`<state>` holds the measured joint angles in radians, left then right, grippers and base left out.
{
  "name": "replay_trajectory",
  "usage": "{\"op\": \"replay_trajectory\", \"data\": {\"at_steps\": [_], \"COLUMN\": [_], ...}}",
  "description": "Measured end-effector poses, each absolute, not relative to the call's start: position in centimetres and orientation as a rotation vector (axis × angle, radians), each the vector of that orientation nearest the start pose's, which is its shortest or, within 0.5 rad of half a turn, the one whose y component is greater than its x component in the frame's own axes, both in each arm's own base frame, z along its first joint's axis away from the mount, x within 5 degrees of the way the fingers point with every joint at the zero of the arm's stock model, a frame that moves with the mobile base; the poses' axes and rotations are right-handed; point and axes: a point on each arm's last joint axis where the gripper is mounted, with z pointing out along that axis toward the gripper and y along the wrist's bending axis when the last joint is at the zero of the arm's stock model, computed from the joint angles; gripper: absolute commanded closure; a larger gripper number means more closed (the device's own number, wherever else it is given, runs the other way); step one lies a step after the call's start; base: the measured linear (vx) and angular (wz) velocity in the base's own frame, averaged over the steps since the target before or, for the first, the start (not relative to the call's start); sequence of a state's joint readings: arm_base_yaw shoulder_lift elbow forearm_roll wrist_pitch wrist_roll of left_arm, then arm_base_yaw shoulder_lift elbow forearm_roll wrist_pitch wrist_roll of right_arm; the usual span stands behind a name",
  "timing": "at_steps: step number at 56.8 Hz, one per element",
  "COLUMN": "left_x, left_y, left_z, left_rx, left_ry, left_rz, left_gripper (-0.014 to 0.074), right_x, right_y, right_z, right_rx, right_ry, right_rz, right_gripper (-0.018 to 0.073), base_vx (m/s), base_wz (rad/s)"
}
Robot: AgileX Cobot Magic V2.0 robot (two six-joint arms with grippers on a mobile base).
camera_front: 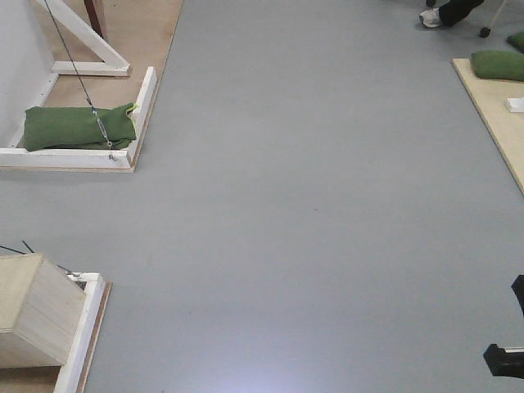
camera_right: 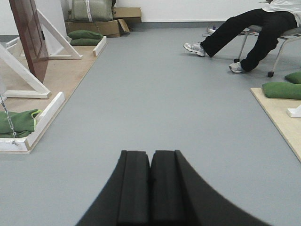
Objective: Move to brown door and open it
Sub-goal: 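Drive the base forward along the grey floor toward the brown door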
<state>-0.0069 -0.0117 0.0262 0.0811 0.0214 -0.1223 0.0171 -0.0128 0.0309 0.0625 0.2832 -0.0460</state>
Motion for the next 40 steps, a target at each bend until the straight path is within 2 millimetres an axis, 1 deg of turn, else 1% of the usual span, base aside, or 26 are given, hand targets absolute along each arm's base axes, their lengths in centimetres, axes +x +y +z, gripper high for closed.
{"op": "replay_trajectory", "data": {"at_steps": [40], "left_x": [5.65], "left_y": [-0.02], "left_z": [20.30], "left_rx": [-0.027], "left_ry": [1.519], "left_rz": [-0.037], "left_gripper": [0.0600], "right_x": [5.46], "right_y": [0.25], "right_z": [17.79], "right_rx": [-0.015], "right_ry": [1.784], "right_rz": [0.038], "right_gripper": [0.0559], "base_vx": [0.00], "base_wz": [0.00]}}
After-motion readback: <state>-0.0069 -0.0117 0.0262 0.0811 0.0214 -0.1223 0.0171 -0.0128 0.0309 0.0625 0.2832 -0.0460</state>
